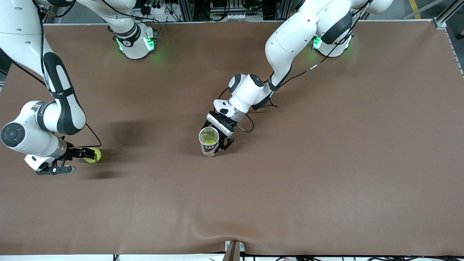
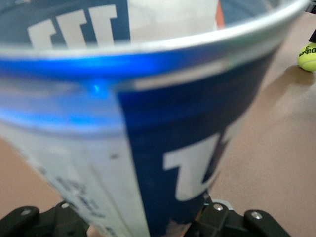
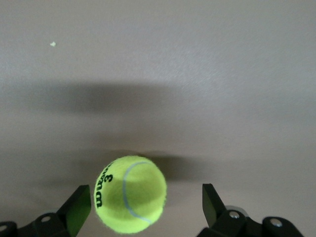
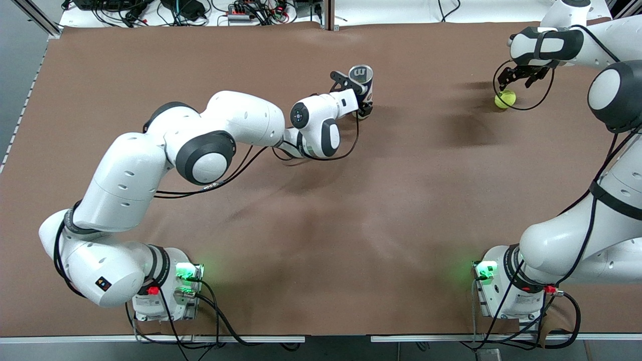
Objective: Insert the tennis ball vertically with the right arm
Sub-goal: 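Move the right gripper to the second ball and grasp it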
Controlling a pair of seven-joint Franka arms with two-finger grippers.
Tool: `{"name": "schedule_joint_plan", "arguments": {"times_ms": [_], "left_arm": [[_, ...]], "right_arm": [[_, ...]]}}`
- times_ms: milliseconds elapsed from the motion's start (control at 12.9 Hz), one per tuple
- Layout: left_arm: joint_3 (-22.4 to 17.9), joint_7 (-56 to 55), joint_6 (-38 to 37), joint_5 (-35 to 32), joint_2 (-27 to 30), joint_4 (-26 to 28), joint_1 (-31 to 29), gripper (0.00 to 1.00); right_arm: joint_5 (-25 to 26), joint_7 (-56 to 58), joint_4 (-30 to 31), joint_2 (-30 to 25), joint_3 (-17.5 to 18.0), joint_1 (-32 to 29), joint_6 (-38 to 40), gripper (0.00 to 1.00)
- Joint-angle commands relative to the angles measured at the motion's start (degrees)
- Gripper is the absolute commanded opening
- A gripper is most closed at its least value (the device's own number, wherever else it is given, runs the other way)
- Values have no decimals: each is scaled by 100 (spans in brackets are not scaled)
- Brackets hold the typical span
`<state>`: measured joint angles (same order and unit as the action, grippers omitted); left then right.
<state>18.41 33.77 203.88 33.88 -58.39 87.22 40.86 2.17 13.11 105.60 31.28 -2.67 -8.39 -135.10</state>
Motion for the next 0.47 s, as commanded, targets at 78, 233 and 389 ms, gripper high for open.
{"name": "schedule_joint_plan", "arguments": {"times_ms": [78,233,389], "left_arm": [[-57,68,-33,189,135,252,1,81],[-57,68,-33,189,135,252,1,81],[-57,68,-33,189,135,208,10,81]], "right_arm": [[-585,410,171,36,135,-119,-105,100],[-701,630,180,133,126,-137,-270,100],[-701,649,180,177,126,-128,-307,100]]}}
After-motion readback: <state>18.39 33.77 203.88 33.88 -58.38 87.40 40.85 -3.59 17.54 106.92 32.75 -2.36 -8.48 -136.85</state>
